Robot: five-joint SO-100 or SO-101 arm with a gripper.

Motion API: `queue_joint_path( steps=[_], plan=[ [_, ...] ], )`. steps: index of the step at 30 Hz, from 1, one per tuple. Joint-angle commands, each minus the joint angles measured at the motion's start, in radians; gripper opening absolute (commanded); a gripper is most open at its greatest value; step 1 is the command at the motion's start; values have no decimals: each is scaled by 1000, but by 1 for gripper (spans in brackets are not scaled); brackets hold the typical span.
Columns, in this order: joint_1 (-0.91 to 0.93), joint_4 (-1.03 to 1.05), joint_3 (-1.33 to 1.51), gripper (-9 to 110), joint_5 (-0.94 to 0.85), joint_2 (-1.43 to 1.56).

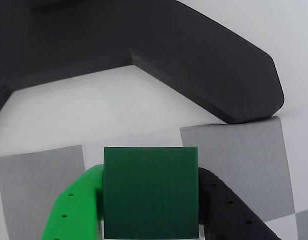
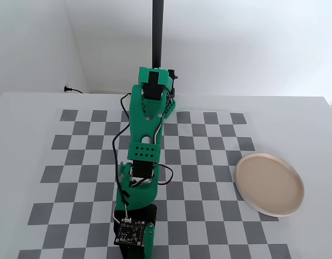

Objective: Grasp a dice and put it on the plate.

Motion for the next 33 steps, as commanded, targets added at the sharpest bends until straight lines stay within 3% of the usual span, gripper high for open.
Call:
queue_joint_path(
  steps=[1, 14, 33],
  plan=[
    [-49, 40, -71, -4, 3, 222],
    [-262, 261, -69, -4, -25, 480],
    [-652, 531, -60, -4, 18, 614]
  ],
)
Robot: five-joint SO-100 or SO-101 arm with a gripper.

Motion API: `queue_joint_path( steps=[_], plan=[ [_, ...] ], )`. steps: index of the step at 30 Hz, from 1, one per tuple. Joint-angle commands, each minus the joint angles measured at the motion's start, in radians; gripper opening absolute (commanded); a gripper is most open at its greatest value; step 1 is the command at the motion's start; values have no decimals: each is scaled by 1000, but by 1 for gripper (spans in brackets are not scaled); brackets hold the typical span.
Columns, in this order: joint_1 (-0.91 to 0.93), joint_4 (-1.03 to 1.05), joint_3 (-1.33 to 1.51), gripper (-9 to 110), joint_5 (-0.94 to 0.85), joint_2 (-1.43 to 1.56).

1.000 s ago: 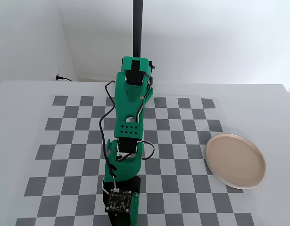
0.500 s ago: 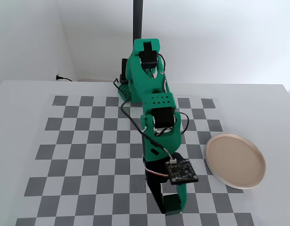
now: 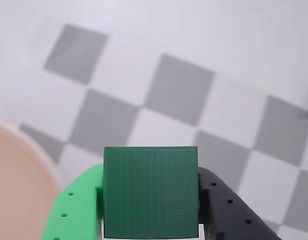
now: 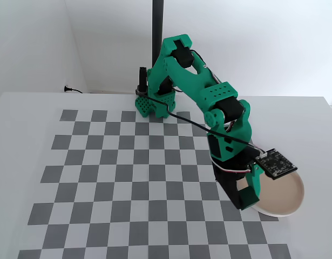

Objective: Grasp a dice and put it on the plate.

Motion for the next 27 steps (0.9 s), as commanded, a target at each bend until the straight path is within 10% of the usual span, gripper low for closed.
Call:
queue_joint_path(
  steps=[1, 27],
  plan=[
    [-80, 34, -61, -4, 8, 153],
    [-293, -184, -92, -5, -34, -61]
  ],
)
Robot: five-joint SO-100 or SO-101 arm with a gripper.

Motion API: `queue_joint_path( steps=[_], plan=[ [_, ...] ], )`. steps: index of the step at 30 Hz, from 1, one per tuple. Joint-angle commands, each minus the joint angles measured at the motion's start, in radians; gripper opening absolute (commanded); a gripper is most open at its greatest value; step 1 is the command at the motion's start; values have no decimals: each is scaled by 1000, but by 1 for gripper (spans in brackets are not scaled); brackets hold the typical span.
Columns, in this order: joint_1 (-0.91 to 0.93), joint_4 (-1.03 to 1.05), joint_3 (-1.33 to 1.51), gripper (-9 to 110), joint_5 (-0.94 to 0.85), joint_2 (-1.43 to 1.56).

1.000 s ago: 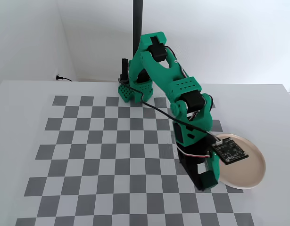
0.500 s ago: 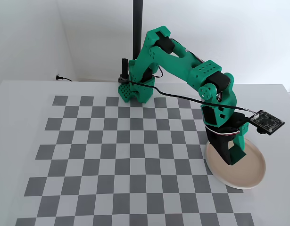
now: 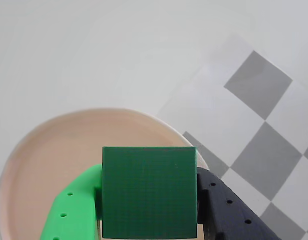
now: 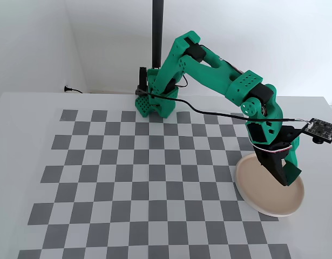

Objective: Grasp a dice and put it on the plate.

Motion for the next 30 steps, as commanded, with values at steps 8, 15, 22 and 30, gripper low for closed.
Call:
queue_joint_path(
  steps=[8, 15, 22, 30],
  plan=[
    [-40, -6, -284, -4, 57, -215],
    [-32, -3, -416, -4, 72, -376],
    [-32, 0, -460, -3, 100, -517],
    [-37, -8, -460, 9, 124, -543]
  ],
)
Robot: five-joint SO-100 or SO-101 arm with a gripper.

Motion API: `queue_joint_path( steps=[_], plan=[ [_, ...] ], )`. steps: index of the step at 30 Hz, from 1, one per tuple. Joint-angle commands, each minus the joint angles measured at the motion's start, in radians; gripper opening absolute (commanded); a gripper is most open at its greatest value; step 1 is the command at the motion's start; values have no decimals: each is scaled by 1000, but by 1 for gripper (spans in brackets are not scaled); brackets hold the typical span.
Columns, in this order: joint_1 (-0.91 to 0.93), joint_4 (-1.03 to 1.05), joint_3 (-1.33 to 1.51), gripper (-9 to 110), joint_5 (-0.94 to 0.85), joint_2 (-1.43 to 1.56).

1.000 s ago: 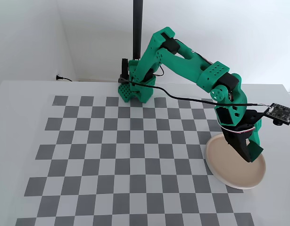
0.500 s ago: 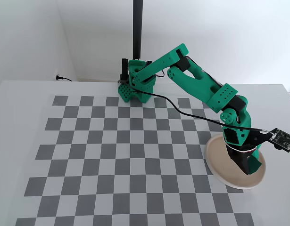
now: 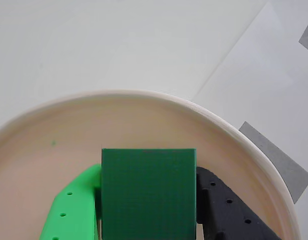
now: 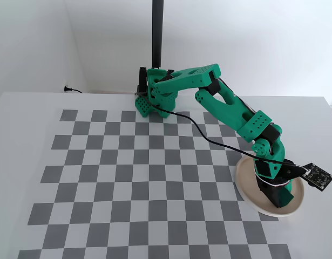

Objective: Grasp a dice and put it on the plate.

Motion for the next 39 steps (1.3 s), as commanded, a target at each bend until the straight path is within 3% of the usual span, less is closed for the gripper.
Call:
queue_joint_path(
  steps=[1, 13, 26, 39],
  plan=[
    [0, 8, -52, 11, 6, 41],
    [18, 140, -52, 36, 14, 175],
    [84, 141, -52, 33, -43, 385],
    [114, 370, -46, 31, 49, 655]
  ],
)
